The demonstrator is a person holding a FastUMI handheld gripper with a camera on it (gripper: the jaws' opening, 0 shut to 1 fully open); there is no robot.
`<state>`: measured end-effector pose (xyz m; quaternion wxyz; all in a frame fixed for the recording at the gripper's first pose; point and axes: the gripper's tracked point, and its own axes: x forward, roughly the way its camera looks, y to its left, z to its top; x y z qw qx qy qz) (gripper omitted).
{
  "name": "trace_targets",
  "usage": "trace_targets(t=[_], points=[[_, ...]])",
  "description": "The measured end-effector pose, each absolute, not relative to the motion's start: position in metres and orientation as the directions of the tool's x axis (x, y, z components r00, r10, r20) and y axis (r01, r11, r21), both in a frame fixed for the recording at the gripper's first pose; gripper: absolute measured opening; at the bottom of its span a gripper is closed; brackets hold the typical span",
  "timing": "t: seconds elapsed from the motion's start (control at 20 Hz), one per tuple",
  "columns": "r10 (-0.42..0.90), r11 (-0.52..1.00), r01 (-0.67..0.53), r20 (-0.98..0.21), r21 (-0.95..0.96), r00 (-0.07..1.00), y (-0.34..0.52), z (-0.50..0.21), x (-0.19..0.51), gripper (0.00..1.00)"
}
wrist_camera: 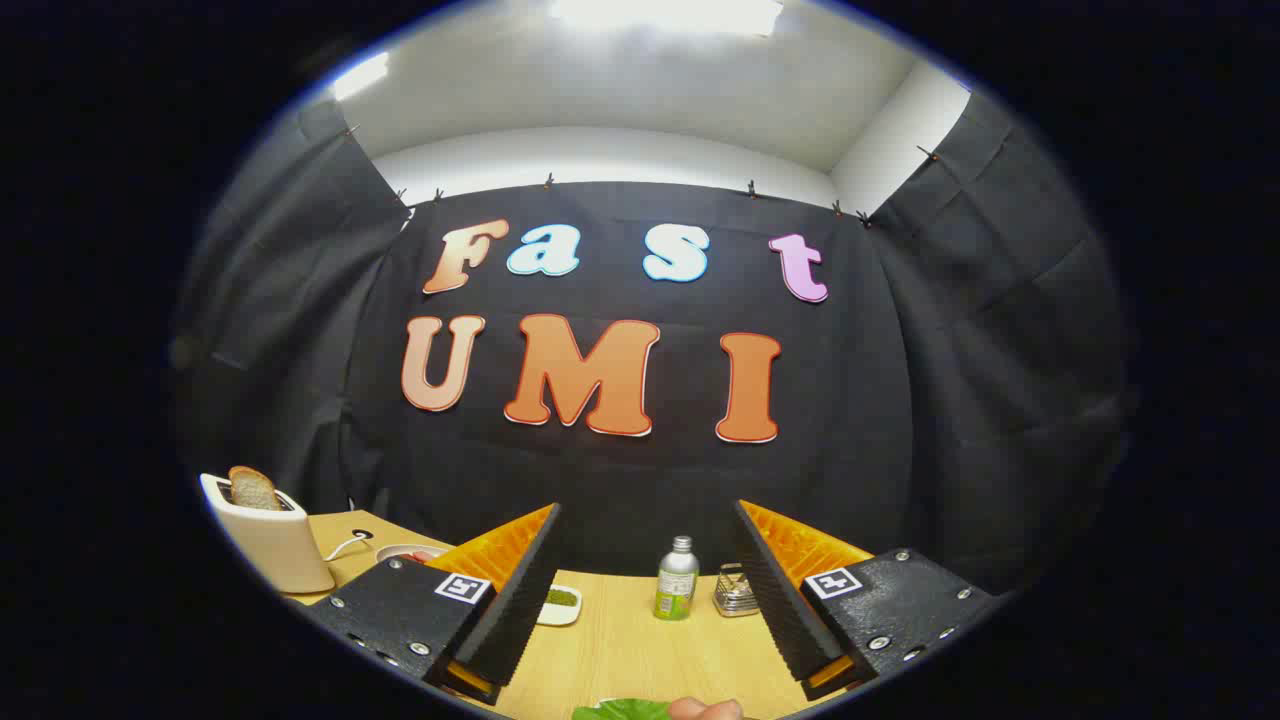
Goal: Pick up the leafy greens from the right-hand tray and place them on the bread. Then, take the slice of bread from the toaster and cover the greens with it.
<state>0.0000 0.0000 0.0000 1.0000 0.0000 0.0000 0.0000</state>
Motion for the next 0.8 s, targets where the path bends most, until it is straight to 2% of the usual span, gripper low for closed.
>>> trace_targets(t=[0.25, 0.8], points=[[0.013, 1.0, -0.012, 0.019, -0.022, 1.0, 0.016, 0.009, 0.0, 0.98], [0.045, 0.999, -0.045, -0.028, 0.015, 0.999, 0.024, -0.008, 0.005, 0.98]])
